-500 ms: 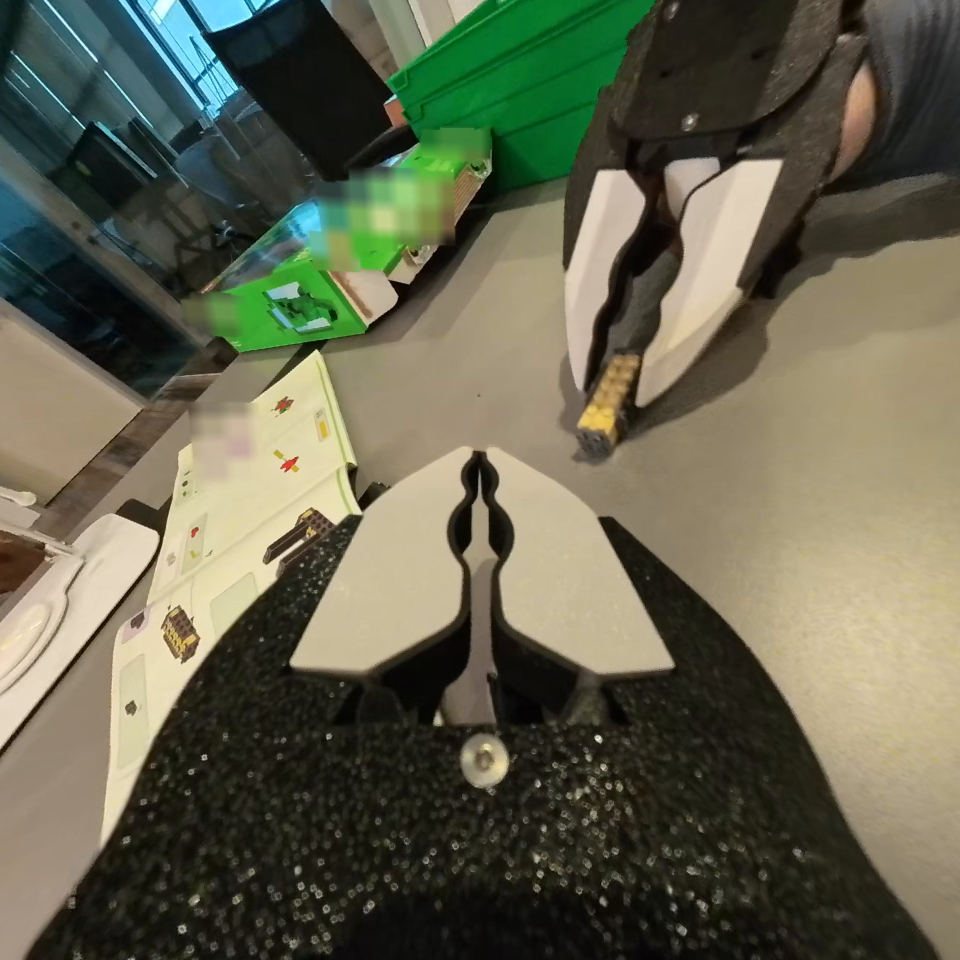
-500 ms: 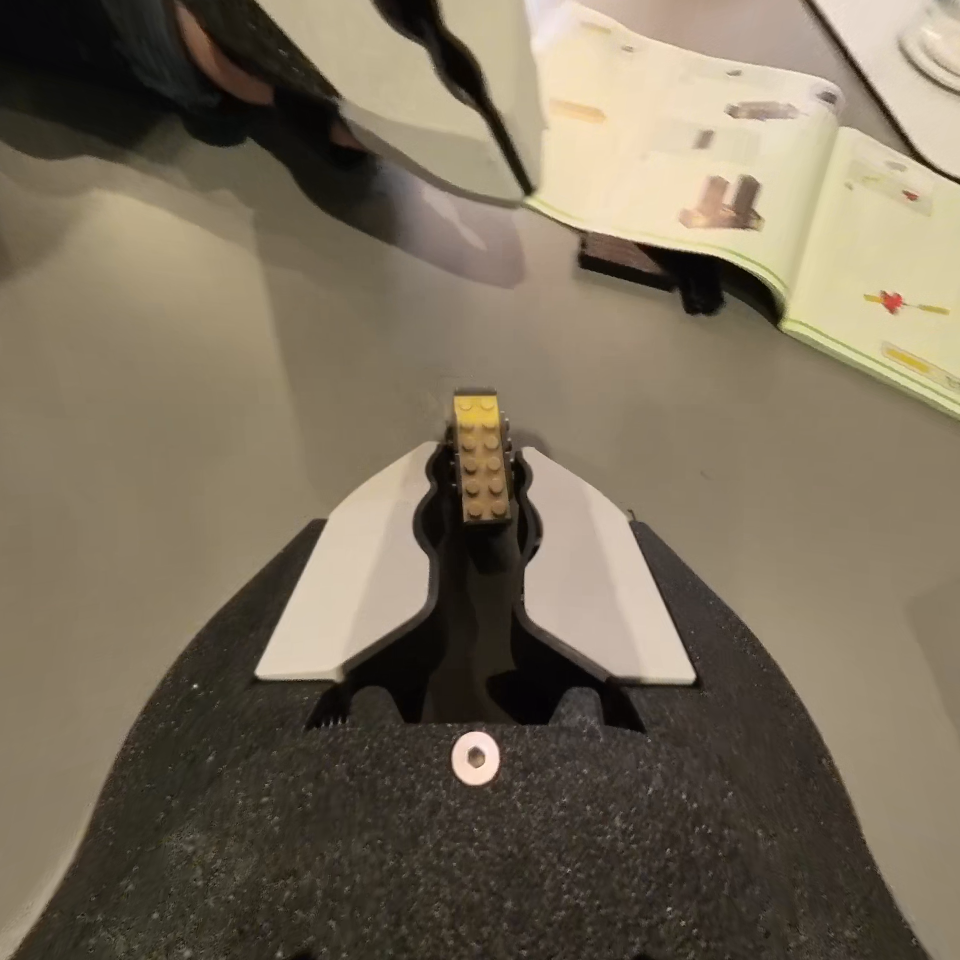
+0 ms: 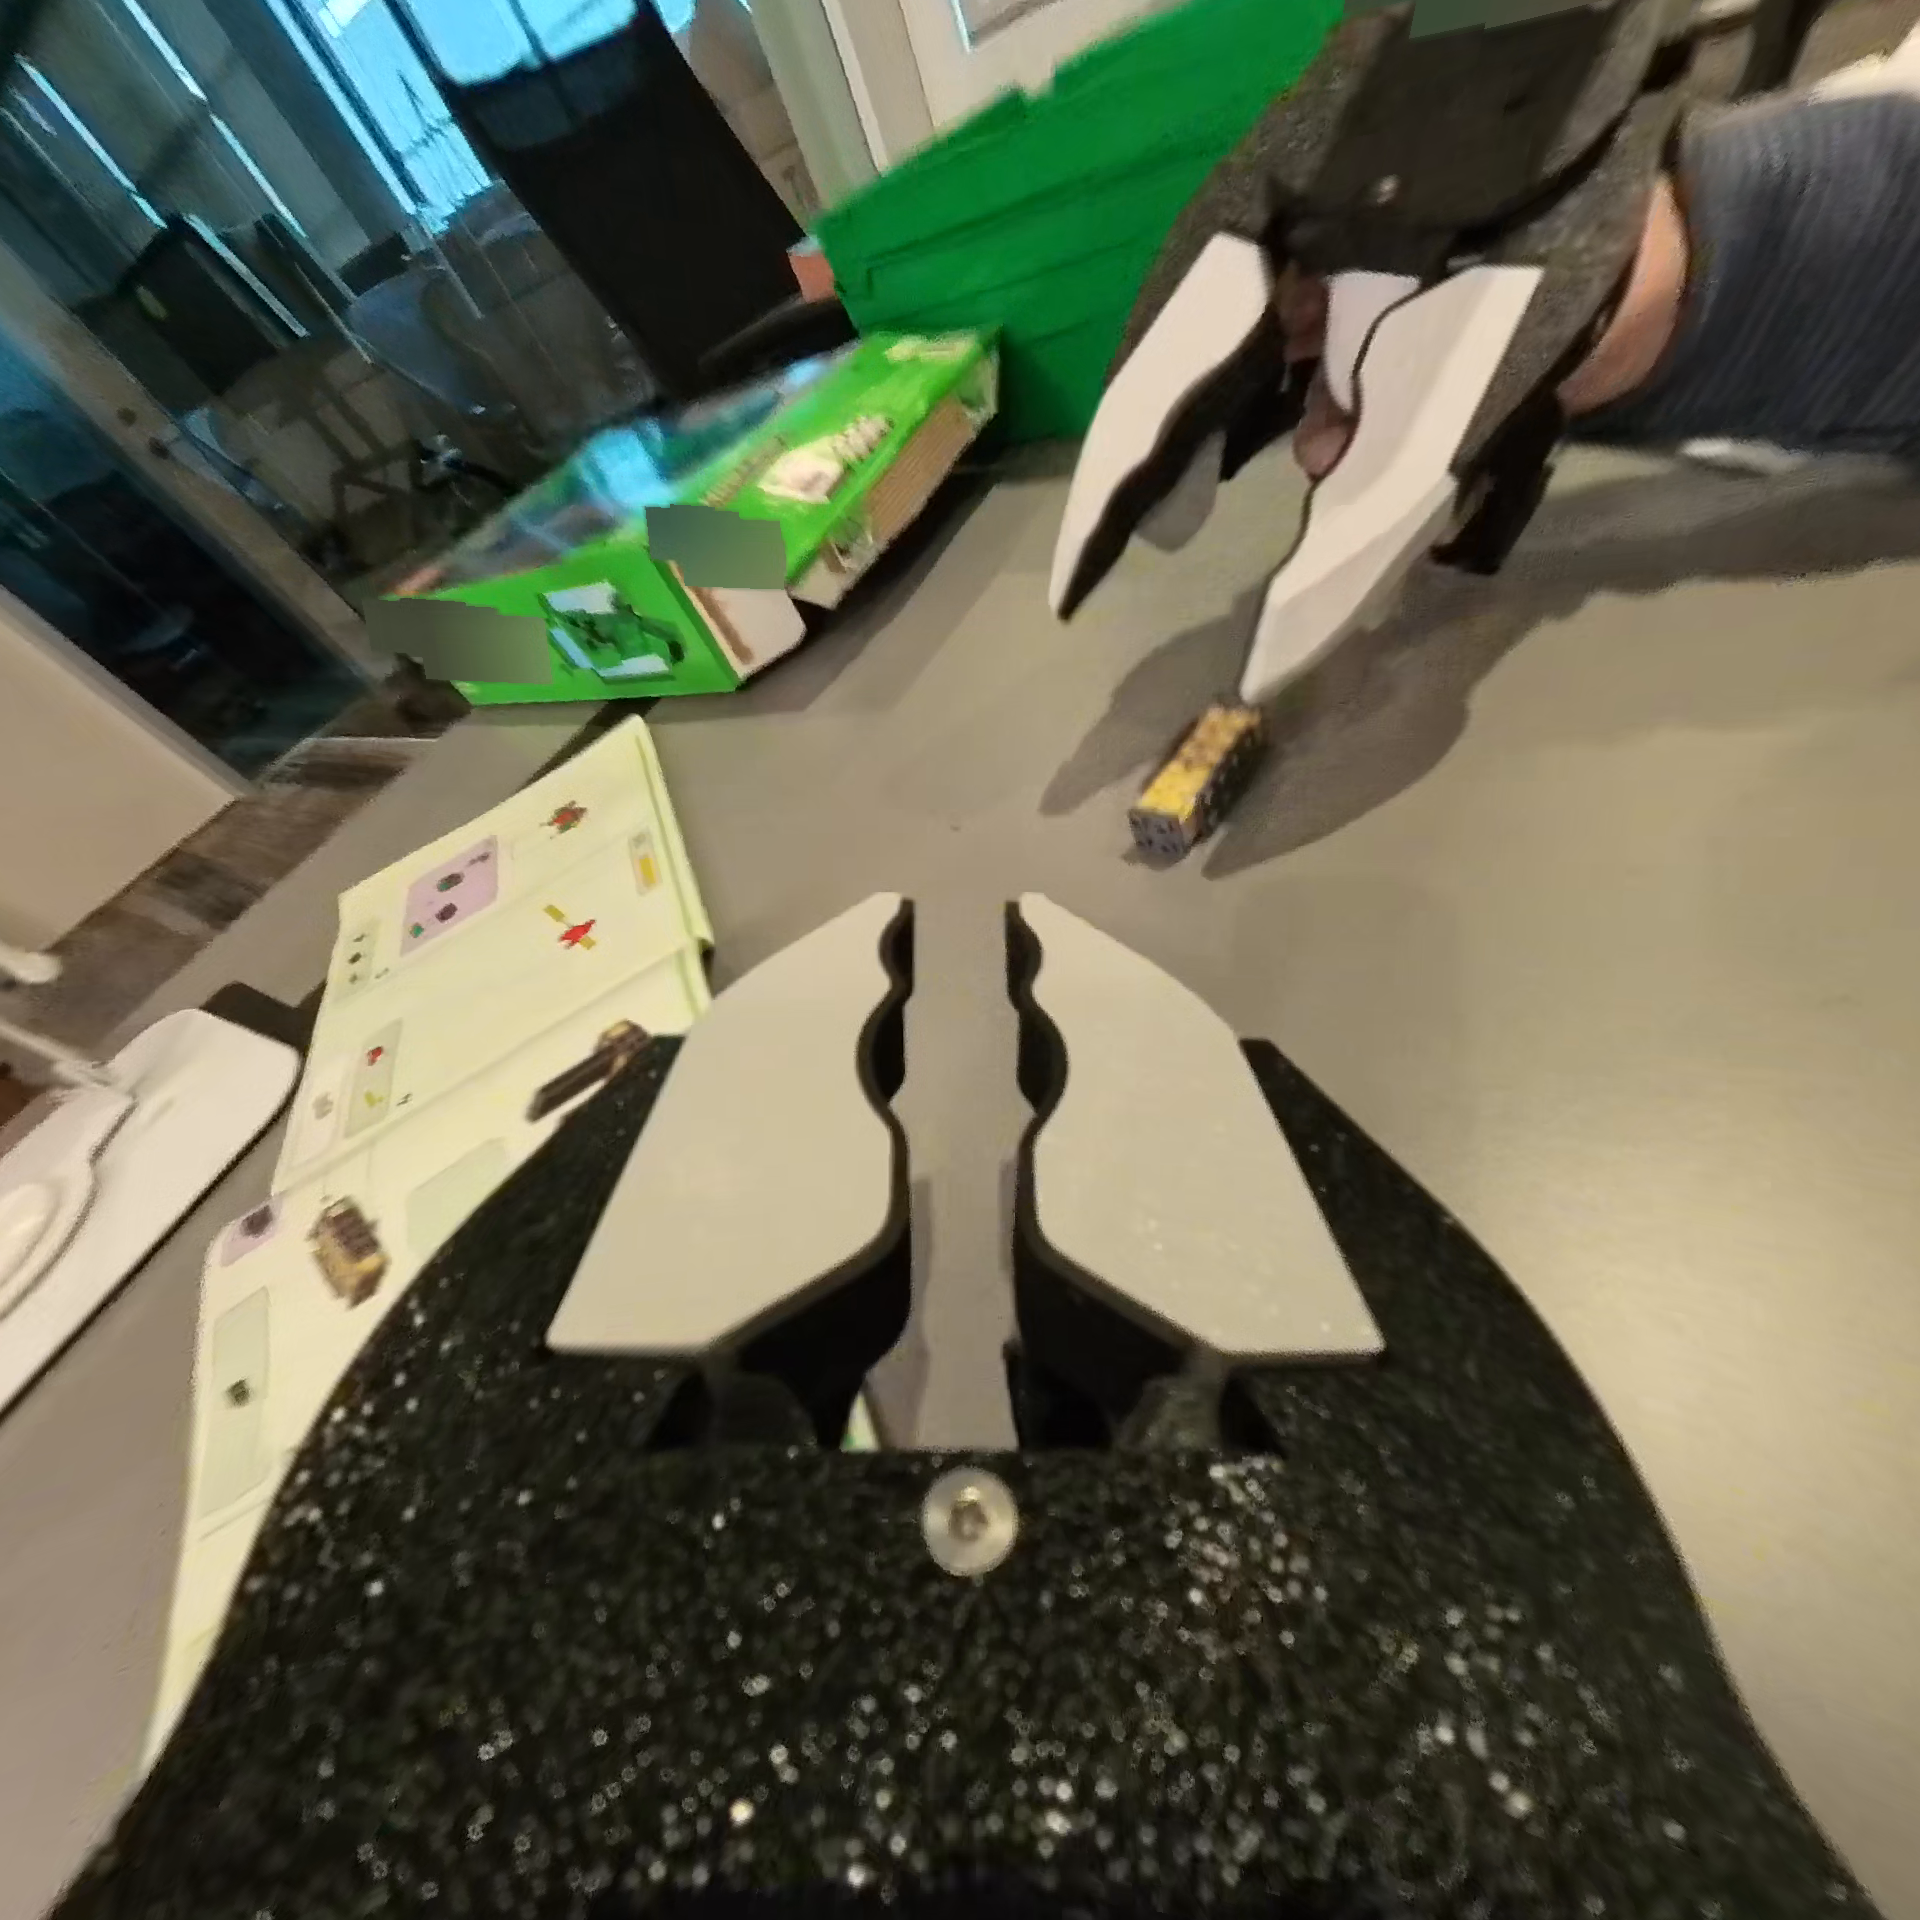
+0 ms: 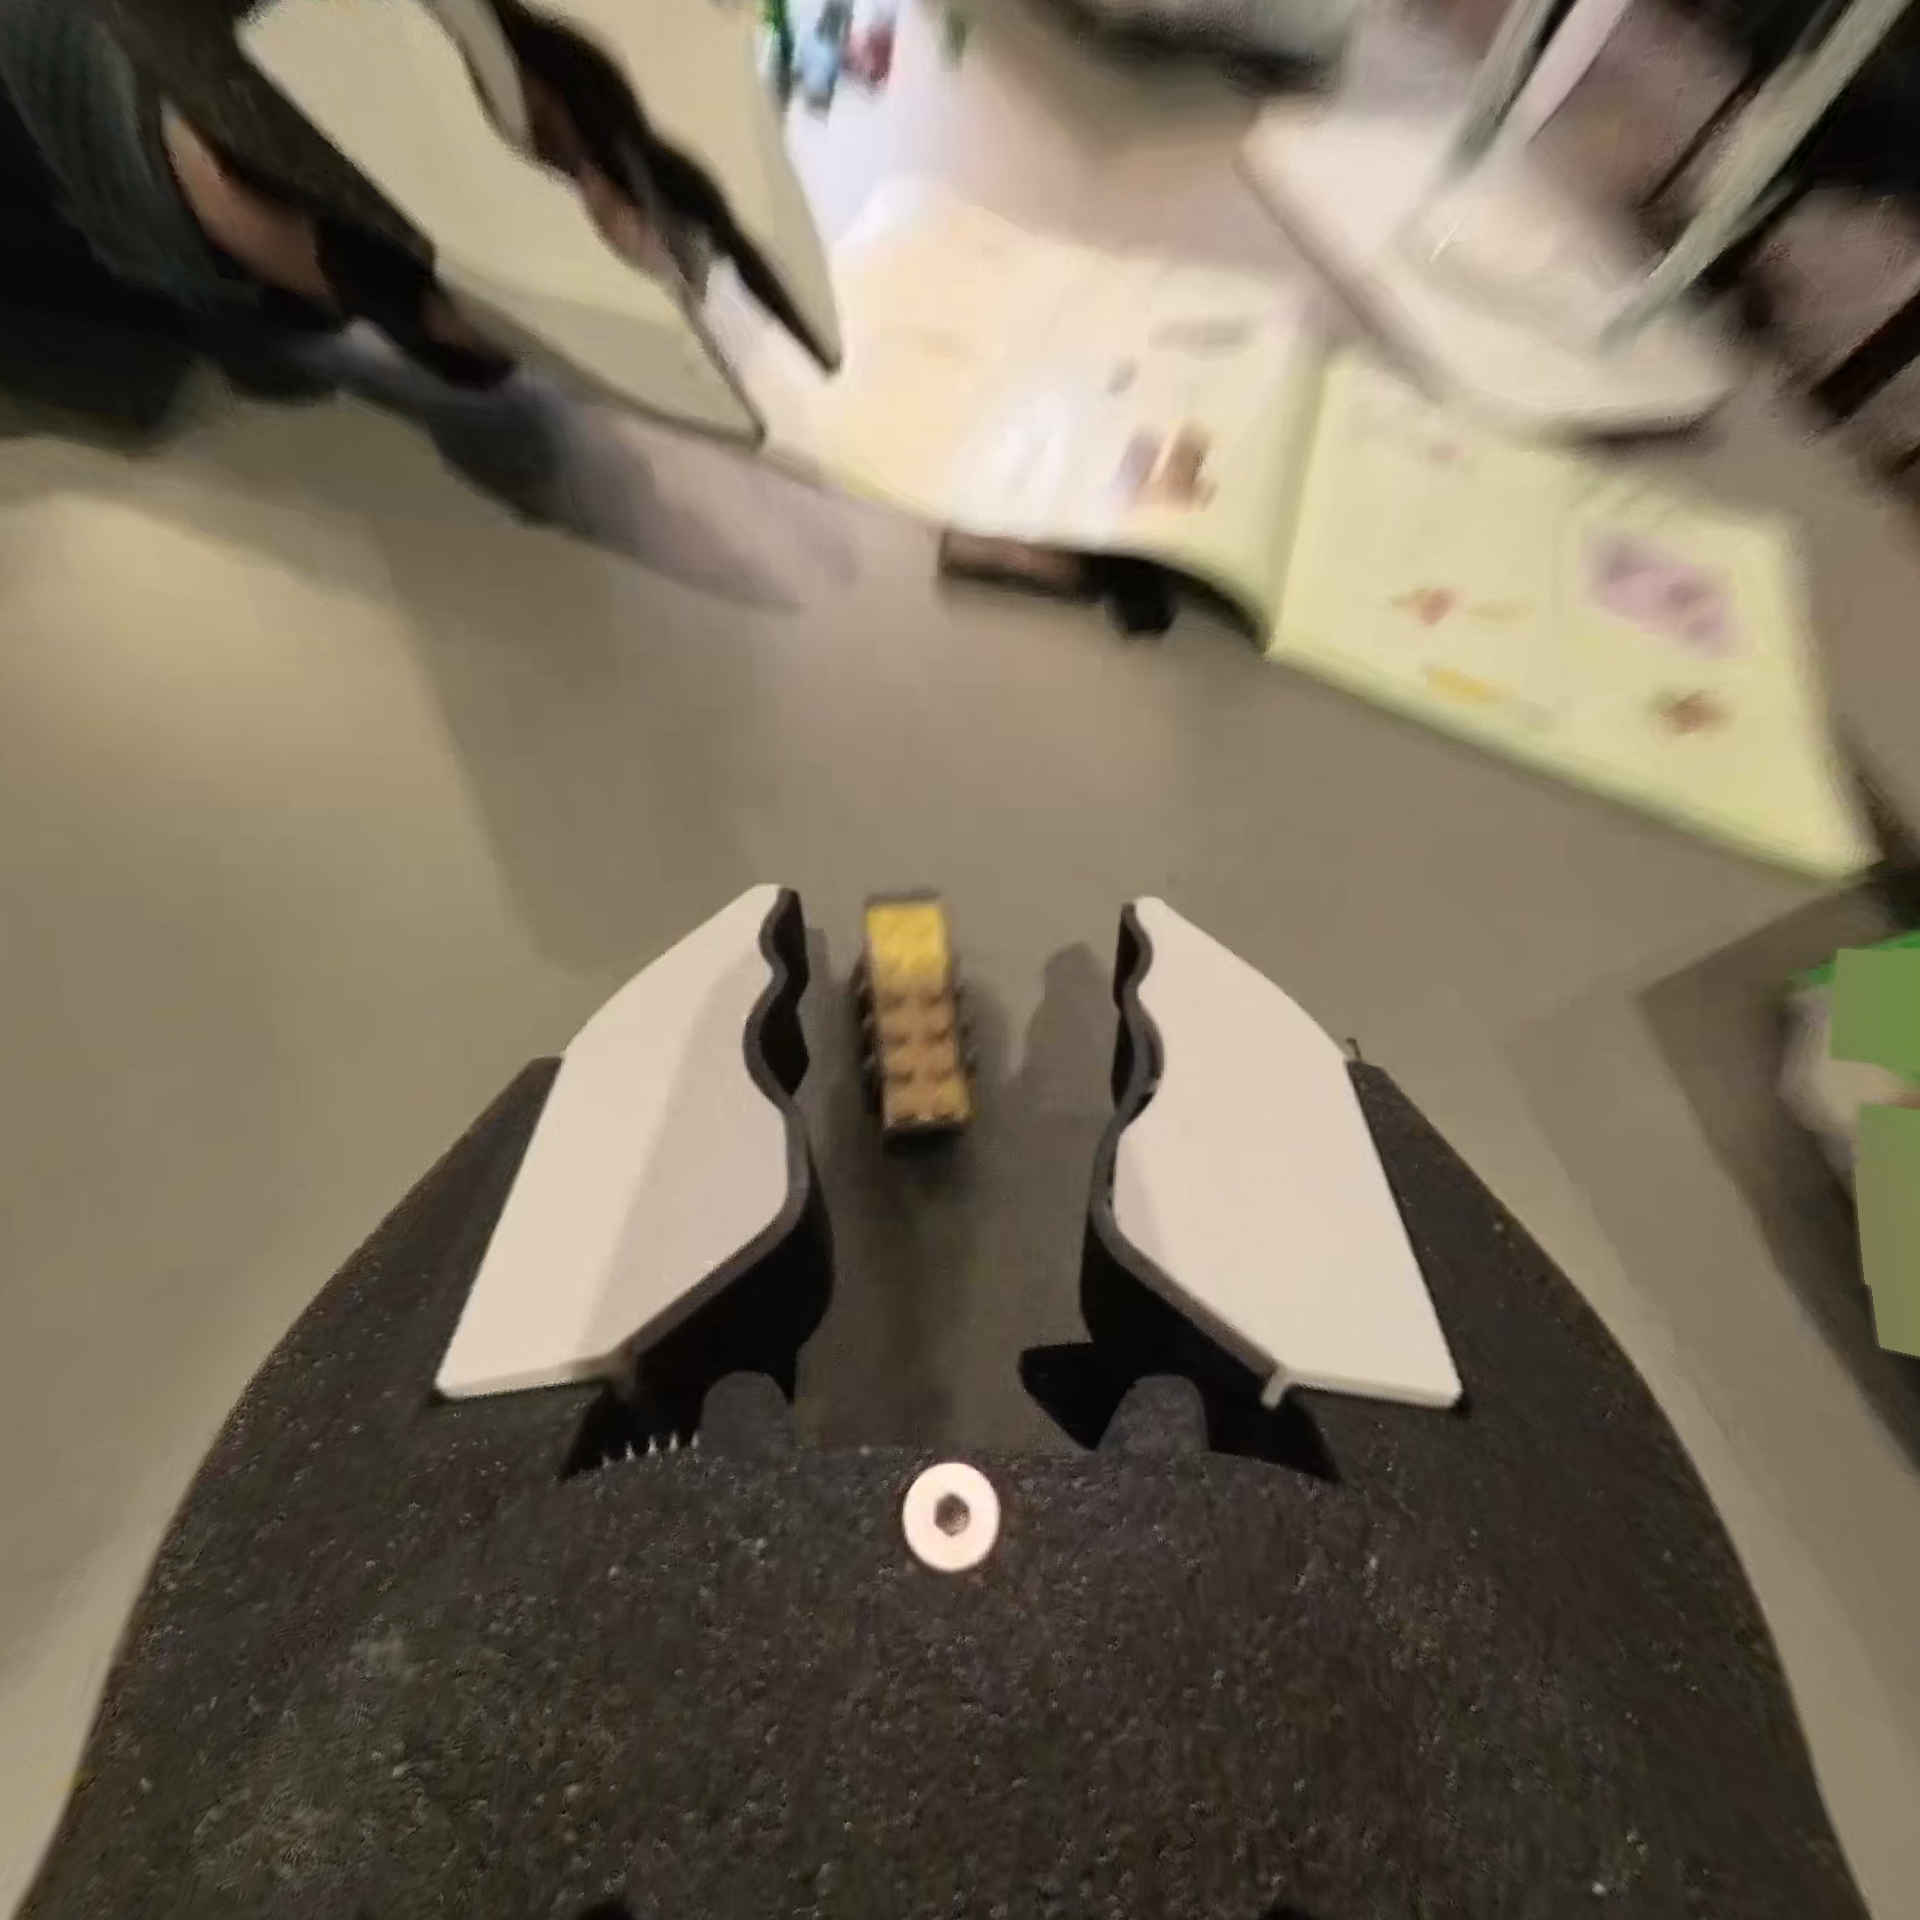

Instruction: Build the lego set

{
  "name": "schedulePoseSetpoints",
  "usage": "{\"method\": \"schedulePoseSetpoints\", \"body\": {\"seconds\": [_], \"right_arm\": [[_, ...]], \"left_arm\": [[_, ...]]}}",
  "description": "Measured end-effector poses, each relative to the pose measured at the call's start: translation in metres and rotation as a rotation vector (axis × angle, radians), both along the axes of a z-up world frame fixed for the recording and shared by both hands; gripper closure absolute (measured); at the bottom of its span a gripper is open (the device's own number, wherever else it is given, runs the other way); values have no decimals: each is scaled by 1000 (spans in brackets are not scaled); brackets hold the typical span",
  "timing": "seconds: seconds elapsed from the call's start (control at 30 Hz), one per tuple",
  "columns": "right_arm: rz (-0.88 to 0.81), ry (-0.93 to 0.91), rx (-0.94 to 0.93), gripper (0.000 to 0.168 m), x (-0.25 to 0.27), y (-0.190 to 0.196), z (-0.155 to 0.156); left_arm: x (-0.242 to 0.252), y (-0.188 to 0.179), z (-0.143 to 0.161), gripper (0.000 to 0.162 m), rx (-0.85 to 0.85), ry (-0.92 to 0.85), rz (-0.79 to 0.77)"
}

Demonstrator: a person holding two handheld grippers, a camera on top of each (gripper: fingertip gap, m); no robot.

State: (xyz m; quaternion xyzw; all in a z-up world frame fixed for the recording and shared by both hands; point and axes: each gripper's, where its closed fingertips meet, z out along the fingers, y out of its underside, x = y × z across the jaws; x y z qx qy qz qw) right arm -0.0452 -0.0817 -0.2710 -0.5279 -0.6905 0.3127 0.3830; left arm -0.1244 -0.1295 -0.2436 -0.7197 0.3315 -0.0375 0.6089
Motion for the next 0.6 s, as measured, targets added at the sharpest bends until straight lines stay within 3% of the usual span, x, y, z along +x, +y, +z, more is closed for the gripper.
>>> {"method": "schedulePoseSetpoints", "body": {"seconds": [0.13,0.2,0.33,0.47,0.6], "right_arm": [[-26,429,156,128,-10,-15,82],[-44,505,120,132,-25,-28,92],[-55,326,60,130,-67,-48,57],[-163,149,64,141,-88,-43,31],[-226,-43,-83,137,-102,-21,8]], "left_arm": [[-44,-32,34,143,92,-59,169],[-82,-56,38,143,120,-87,303],[-138,-102,18,138,21,-183,478],[-131,-120,6,137,-123,-491,366],[-126,-120,-3,136,-151,-485,358]]}}
